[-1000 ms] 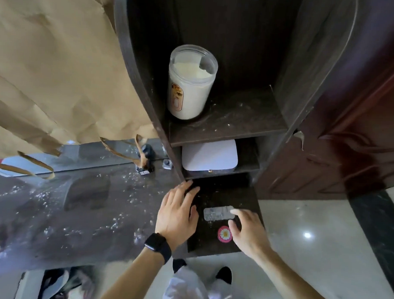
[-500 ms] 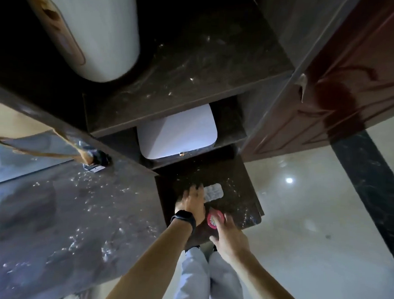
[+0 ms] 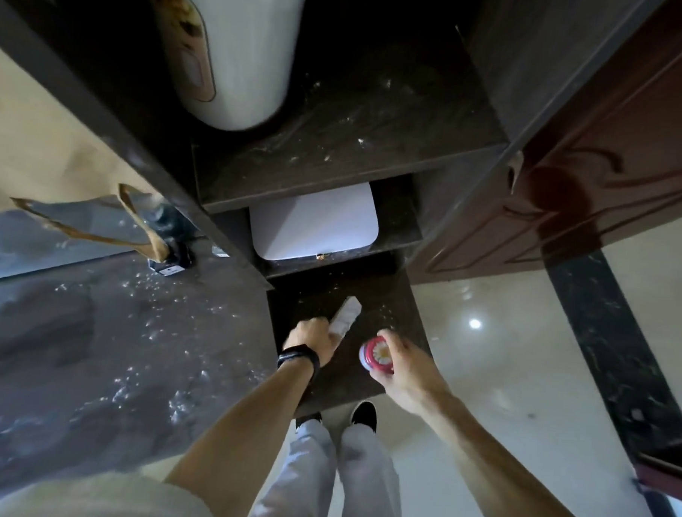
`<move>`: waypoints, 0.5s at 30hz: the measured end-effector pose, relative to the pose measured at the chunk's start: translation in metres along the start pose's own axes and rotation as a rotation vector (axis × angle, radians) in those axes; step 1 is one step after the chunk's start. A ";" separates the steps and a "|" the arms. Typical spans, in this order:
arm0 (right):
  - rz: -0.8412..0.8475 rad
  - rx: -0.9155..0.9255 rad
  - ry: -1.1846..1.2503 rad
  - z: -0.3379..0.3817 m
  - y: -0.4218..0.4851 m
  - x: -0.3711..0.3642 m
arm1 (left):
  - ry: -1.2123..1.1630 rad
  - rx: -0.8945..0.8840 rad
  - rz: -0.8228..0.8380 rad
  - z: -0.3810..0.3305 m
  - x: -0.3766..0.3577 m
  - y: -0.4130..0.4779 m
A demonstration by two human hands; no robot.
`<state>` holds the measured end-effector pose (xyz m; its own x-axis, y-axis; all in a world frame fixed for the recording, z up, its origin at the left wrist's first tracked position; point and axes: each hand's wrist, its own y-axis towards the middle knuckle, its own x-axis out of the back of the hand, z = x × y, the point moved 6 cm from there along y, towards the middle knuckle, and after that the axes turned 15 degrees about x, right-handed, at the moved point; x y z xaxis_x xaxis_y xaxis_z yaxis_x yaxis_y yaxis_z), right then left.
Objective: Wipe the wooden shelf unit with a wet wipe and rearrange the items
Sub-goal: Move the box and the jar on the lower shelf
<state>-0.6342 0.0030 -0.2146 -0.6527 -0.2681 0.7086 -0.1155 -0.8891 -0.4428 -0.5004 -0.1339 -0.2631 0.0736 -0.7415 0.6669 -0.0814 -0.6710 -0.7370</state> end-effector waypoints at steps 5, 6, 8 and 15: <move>-0.152 0.034 0.031 0.027 -0.028 0.069 | -0.472 0.029 0.113 0.022 0.027 -0.056; -0.191 0.058 0.051 0.032 -0.033 0.079 | -0.497 0.028 0.083 0.029 0.033 -0.065; -0.263 0.126 0.110 0.041 -0.041 0.096 | -0.666 0.047 0.080 0.040 0.040 -0.086; -0.379 0.323 0.179 0.073 -0.033 0.155 | -1.375 0.002 0.165 0.042 0.077 -0.148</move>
<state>-0.6771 -0.0362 -0.0504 -0.7307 0.1371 0.6688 -0.1503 -0.9879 0.0383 -0.4411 -0.0919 -0.1071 0.9742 -0.2147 -0.0693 -0.1835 -0.5751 -0.7972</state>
